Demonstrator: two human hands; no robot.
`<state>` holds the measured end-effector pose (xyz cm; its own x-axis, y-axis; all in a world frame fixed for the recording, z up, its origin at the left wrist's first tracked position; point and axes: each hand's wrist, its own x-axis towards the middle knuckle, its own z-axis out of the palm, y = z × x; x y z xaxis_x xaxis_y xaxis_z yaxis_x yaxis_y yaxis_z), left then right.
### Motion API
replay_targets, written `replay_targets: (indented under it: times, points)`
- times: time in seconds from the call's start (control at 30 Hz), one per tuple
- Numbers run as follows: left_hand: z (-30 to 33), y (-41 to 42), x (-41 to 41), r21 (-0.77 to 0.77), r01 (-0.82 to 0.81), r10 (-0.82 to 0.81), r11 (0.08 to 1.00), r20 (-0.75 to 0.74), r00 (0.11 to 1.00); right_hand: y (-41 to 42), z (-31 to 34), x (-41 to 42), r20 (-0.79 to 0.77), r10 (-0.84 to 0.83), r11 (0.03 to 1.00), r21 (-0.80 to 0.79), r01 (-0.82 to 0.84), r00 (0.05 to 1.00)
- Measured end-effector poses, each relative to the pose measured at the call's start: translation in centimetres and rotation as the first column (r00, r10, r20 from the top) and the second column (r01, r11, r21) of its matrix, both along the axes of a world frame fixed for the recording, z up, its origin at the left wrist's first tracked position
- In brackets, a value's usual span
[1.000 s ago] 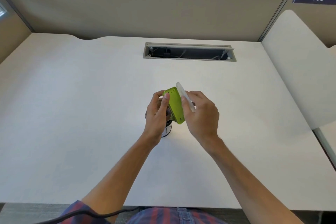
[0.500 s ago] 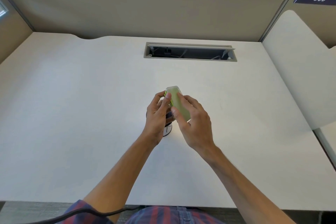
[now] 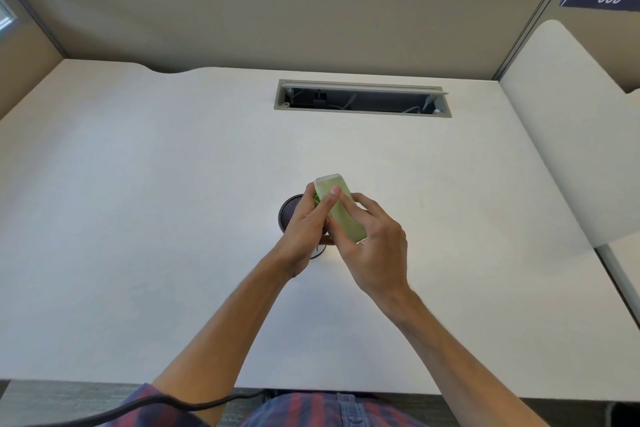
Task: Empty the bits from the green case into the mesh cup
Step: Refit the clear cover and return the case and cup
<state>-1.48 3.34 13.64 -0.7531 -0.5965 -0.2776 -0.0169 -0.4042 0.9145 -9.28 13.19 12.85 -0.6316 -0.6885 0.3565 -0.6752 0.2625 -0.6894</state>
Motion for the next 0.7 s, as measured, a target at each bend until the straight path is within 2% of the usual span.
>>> replay_targets:
  times: [0.23,0.4,0.47,0.57,0.7]
  points:
    - [-0.5,-0.4,0.0,0.057,0.009,-0.009,0.998,-0.014,1.000,0.4,0.4,-0.3,-0.072,0.015,1.000,0.018,-0.014,0.997]
    - [-0.7,-0.5,0.1,0.055,0.023,-0.022,0.998,-0.022,1.000,0.7,0.5,-0.4,-0.025,0.040,0.999,0.011,-0.040,0.999]
    - [-0.7,-0.5,0.2,0.067,0.031,-0.029,0.997,-0.031,0.999,0.7,0.6,-1.0,0.119,0.066,0.997,-0.033,-0.063,0.991]
    - [-0.7,-0.4,0.5,0.061,0.065,-0.064,0.996,-0.018,0.998,0.2,1.3,-2.3,0.396,0.140,0.988,-0.120,-0.101,0.907]
    - [-0.2,-0.1,0.7,0.038,0.166,-0.166,0.985,-0.002,0.986,-1.2,2.6,-4.1,0.472,0.264,0.962,-0.064,-0.266,0.841]
